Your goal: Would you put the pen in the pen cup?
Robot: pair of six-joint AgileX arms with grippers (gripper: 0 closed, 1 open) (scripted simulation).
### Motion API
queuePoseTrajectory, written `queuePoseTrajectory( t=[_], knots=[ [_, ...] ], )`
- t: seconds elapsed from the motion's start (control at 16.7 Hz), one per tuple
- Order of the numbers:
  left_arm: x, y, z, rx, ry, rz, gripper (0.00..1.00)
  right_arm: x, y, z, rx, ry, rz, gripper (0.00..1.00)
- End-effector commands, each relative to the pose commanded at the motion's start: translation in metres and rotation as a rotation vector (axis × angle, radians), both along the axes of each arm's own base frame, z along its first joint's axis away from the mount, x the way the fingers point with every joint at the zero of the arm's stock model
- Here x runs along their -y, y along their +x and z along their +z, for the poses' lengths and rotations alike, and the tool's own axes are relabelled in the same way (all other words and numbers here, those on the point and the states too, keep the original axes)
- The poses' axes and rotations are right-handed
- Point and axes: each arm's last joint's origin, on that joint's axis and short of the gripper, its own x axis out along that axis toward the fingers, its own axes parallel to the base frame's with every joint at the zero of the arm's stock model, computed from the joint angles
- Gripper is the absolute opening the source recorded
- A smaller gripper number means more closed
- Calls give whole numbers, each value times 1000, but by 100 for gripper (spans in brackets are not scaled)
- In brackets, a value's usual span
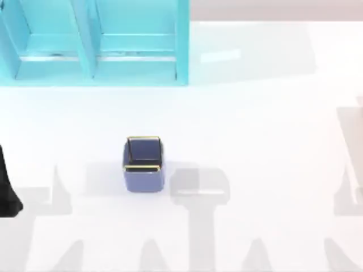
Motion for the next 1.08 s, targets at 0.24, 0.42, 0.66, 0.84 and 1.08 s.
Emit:
queuePoseTrajectory(
  t=[0.24, 0.42, 0.66, 0.84, 1.08],
  knots=[
    [-1, 0, 7, -12, -11, 5, 100, 0, 0, 0, 0, 0, 0, 100],
    [-7, 4, 30, -72, -56, 21, 100, 0, 0, 0, 0, 0, 0, 100],
    [-23, 29, 66, -259, -183, 64, 100, 0, 0, 0, 0, 0, 0, 100],
    [-49, 68, 79, -475, -350, 128, 100, 0, 0, 0, 0, 0, 0, 100],
    [-106, 127, 62, -765, -651, 250, 100, 0, 0, 0, 0, 0, 0, 100]
  ],
)
